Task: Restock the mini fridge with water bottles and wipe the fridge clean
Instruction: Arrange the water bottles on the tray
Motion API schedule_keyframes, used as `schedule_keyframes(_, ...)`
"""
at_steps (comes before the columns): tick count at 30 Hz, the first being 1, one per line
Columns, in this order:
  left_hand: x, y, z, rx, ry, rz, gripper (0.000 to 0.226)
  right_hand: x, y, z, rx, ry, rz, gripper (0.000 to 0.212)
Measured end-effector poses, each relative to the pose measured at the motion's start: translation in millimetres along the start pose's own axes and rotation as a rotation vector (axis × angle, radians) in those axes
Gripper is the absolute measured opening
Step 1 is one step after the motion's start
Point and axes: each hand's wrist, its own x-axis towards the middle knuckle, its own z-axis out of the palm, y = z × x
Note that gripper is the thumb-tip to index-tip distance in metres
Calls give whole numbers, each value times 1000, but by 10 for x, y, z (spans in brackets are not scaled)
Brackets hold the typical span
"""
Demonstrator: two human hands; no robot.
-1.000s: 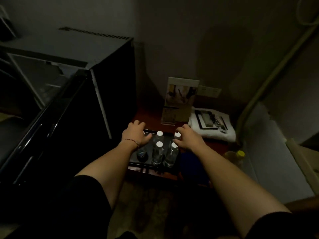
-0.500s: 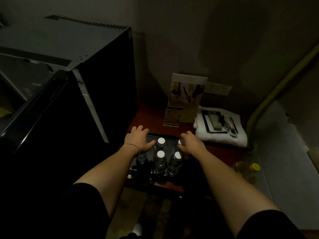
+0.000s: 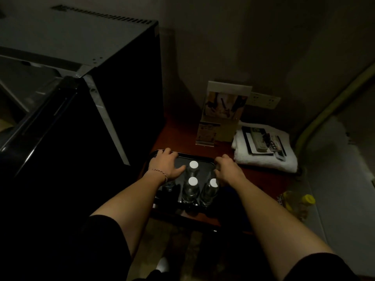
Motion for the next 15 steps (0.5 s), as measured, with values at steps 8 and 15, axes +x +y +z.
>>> schedule_keyframes(8,-272,268,-179,61,97,44,66,-449,148,-298,-34,71,14,22)
schedule_keyframes(15,-1007,530,-222,41,197,-12,67,-1230,294,-474,-58,116,-47,28)
